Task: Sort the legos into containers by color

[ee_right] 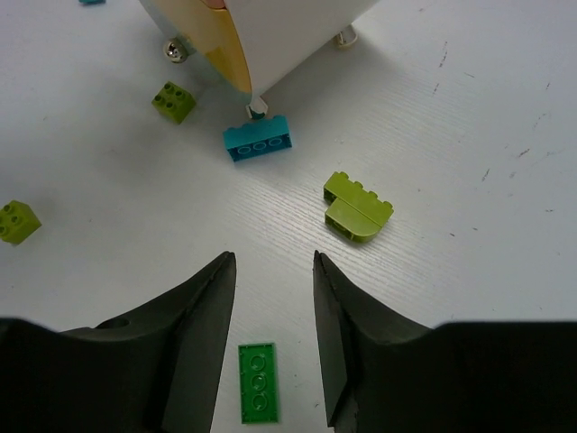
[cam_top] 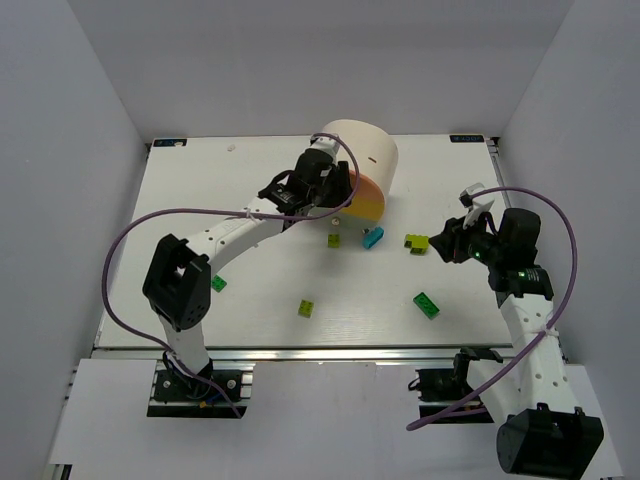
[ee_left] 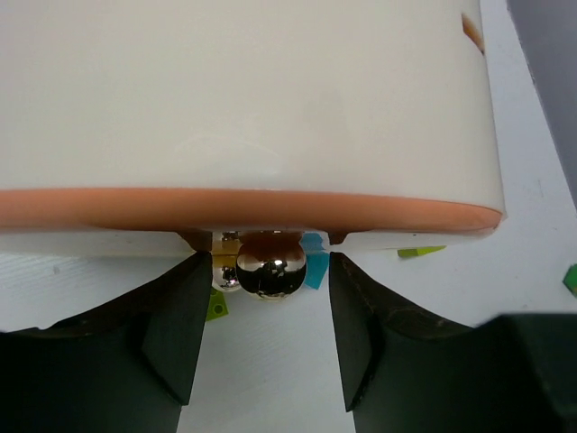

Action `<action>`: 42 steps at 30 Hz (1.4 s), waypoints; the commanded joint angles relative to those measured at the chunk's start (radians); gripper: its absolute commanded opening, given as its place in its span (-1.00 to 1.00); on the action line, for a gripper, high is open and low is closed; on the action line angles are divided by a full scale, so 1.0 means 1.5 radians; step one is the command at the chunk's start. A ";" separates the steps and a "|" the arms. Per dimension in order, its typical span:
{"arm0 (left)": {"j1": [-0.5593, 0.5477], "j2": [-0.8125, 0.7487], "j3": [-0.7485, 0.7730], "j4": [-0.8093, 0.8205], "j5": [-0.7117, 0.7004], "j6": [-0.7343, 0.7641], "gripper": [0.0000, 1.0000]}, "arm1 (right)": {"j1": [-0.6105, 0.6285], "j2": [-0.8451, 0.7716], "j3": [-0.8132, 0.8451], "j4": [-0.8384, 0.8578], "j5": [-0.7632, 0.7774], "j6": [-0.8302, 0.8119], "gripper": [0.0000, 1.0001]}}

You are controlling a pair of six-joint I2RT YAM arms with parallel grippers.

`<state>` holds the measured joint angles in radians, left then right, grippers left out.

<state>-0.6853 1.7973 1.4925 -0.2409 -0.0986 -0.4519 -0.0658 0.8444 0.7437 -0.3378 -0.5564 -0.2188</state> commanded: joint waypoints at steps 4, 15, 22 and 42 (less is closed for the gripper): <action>-0.013 0.001 0.045 -0.013 -0.093 0.015 0.19 | 0.006 -0.004 0.015 0.019 -0.001 0.008 -0.08; -0.032 -0.009 0.074 -0.022 -0.134 0.036 0.02 | 0.010 -0.002 0.012 0.020 0.000 0.010 -0.08; -0.032 0.005 0.095 -0.035 -0.143 0.052 -0.12 | 0.010 0.000 0.011 0.021 -0.002 0.010 -0.08; -0.032 -0.195 -0.074 -0.049 -0.068 0.067 -0.92 | 0.010 0.006 0.004 0.022 -0.006 0.005 -0.01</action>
<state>-0.7349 1.6287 1.4090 -0.3061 -0.2348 -0.3683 -0.0555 0.8490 0.7433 -0.3370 -0.5564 -0.2131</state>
